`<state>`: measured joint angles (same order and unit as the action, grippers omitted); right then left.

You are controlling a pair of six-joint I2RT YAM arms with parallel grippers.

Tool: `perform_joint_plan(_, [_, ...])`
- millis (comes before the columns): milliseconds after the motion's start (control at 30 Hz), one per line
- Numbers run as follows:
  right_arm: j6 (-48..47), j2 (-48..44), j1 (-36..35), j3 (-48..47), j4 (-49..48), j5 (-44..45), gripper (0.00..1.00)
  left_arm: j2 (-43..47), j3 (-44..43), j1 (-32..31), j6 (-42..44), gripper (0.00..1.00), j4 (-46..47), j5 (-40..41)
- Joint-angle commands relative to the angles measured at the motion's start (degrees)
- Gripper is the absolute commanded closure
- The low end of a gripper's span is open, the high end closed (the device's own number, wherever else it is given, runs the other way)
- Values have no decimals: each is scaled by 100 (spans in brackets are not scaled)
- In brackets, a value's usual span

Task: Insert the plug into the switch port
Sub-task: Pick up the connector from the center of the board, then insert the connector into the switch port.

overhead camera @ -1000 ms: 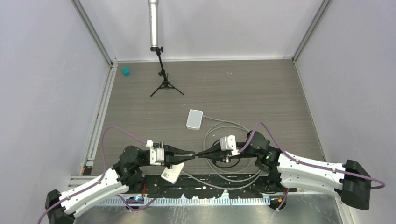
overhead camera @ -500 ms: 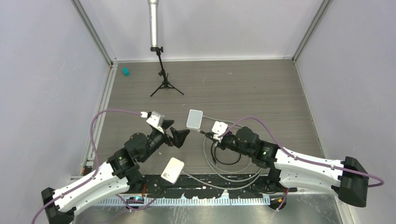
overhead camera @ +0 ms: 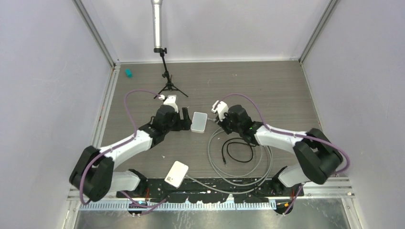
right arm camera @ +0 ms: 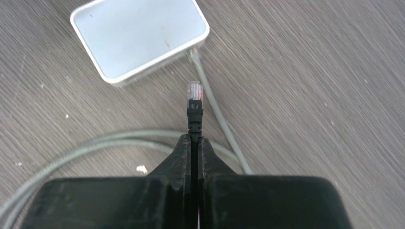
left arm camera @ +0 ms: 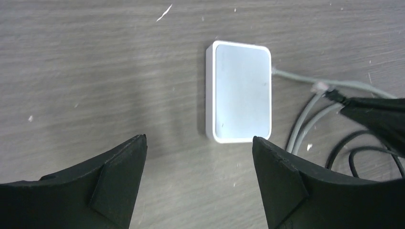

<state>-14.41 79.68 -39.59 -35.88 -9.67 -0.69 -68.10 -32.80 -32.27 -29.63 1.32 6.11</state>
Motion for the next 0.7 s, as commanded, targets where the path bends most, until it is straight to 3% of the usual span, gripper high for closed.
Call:
perform_joint_plan(0, [34,670,83,-860,-132,-585,100,-866,-741,60,-60,19,692,-22])
perform_joint_plan(200, [-10,1399,104,-1499,204,-910,100,-1690,-1227,88,-184,22,727,214])
perform_joint_plan(500, [267,1006,107,-749,-70,-834,100,-2162,-985,89,-72,28,1280,459])
perform_joint_plan(667, [142,1315,107,-1085,408,-1182,100,-2215,-990,89,-35,31,1347,432])
